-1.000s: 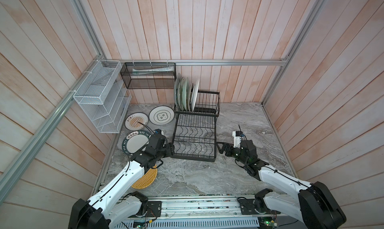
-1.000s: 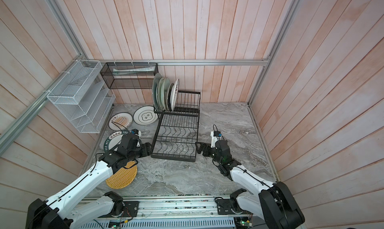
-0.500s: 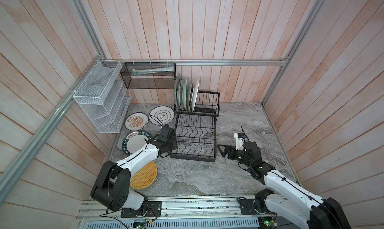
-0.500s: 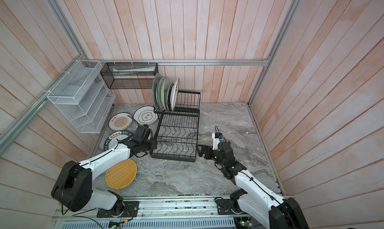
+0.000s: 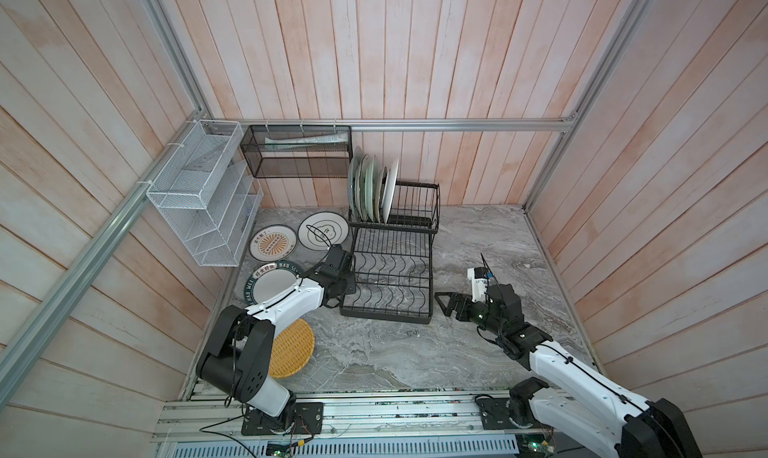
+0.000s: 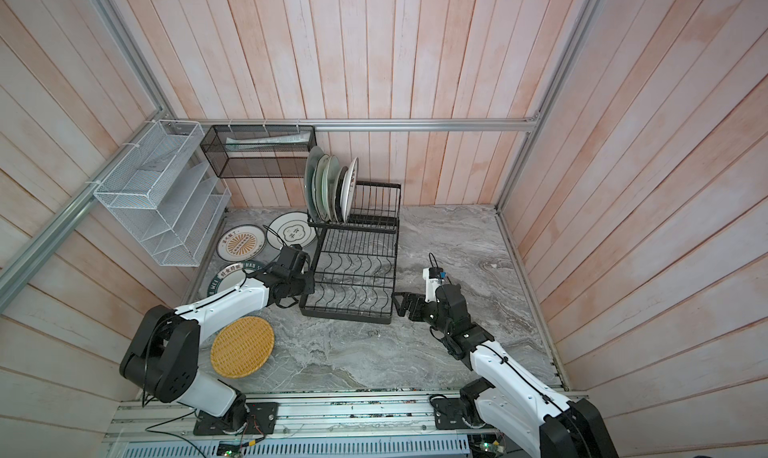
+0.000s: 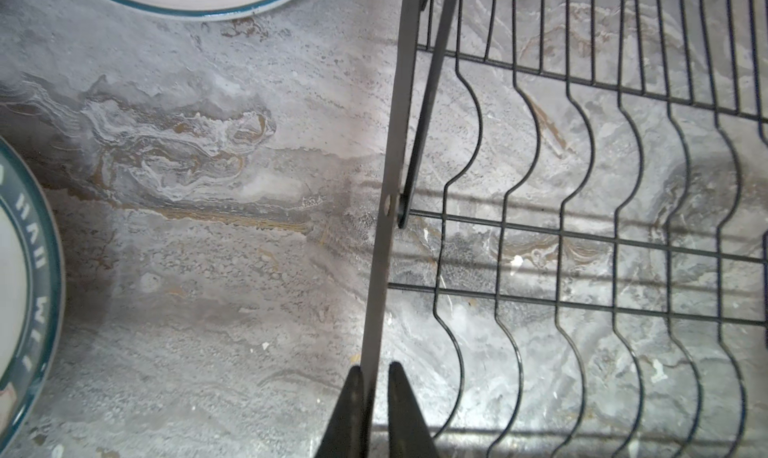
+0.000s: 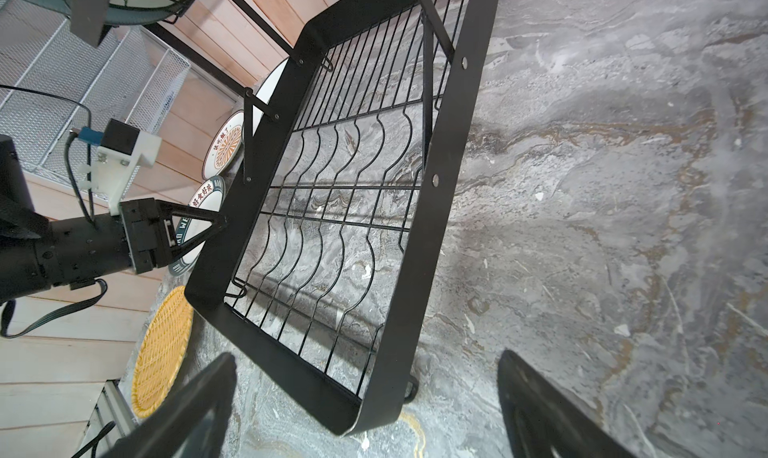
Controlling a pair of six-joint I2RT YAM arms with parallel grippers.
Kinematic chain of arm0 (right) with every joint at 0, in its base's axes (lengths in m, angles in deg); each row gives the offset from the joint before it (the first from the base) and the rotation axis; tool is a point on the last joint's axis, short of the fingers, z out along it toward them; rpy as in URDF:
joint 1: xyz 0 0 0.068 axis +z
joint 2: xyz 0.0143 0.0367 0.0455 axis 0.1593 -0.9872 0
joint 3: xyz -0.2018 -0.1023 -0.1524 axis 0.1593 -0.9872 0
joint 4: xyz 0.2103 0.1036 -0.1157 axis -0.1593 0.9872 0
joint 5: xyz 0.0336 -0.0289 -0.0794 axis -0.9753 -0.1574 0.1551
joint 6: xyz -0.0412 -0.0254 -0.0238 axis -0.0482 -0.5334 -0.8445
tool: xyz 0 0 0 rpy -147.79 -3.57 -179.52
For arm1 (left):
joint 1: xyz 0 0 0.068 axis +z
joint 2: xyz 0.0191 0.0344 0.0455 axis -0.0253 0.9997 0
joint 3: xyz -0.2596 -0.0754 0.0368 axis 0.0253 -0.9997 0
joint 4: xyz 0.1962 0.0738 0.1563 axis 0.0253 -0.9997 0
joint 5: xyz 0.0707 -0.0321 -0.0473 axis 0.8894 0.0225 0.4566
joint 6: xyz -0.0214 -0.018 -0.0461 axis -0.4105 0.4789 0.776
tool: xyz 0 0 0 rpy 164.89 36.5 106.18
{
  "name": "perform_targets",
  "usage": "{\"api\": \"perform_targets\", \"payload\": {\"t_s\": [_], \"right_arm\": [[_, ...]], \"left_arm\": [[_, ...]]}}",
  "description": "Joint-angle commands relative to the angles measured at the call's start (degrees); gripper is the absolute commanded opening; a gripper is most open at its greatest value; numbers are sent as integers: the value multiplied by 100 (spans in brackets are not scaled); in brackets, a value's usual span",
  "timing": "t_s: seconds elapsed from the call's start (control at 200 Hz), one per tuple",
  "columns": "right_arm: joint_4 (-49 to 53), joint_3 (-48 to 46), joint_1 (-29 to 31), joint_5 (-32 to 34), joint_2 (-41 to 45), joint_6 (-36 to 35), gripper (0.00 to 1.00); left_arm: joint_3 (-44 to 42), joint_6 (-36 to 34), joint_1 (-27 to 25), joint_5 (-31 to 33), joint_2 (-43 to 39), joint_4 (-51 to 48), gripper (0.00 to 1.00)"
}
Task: Load the plates into the dish rack
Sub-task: 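Push the rack's near edge with the left gripper to shift the rack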
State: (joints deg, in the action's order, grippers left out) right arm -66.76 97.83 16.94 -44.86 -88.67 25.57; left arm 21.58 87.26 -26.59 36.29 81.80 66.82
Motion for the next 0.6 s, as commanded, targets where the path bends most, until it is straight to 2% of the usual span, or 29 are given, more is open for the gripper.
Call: {"api": "perform_targets", "payload": {"t_s": [0.0, 0.135, 0.595], "right_arm": [[182, 128, 26, -62, 116, -33, 98], [239, 161, 18, -46, 190, -13, 98], [488, 196, 0, 129, 445, 66, 98]], "left_arm": [[159, -94, -84, -190, 128, 202, 11], [229, -118, -311, -191, 182, 232, 0], [626, 109, -1282, -33, 687, 473, 0]]}}
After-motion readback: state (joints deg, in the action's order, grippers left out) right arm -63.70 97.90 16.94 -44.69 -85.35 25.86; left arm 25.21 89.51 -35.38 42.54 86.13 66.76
